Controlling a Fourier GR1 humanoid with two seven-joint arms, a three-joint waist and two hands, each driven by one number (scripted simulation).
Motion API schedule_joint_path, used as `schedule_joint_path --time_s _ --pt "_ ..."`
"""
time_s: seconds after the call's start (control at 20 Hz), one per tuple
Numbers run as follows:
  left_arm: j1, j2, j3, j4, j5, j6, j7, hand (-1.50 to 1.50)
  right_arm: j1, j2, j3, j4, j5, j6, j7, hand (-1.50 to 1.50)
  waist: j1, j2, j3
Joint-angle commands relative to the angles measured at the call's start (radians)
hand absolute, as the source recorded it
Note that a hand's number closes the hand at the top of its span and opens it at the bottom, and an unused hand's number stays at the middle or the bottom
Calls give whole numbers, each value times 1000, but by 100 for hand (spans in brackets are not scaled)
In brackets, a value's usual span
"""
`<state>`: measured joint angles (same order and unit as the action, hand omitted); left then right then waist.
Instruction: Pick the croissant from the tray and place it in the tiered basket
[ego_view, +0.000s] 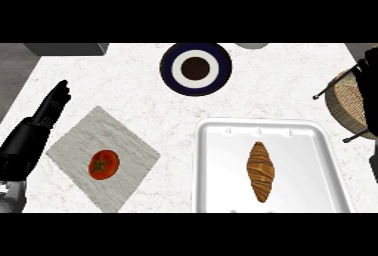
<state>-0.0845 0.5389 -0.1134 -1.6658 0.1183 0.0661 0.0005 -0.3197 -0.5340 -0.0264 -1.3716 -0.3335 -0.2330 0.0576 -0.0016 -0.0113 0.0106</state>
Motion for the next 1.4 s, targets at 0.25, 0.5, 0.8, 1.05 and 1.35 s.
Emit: schedule_joint_path --time_s 0.25,0.5,0.8,1.05,1.35 --pt "14 -49 75 100 -117 180 72 0 295 279 28 -309 11 -257 -73 150 -44 1 -11" --pt "69 -78 60 93 -78 165 80 0 503 284 -54 -132 177 -584 17 -150 -74 2 -16" --pt "-27 -104 45 176 -109 164 74 0 763 241 180 -516 400 -696 200 -150 -43 10 -17" --pt "-14 -102 18 125 -115 149 101 0 846 21 288 -569 490 -511 428 -150 0 17 -20" --pt "-55 -120 12 164 -125 145 83 0 756 -191 275 -774 549 -341 845 -150 26 23 -19"
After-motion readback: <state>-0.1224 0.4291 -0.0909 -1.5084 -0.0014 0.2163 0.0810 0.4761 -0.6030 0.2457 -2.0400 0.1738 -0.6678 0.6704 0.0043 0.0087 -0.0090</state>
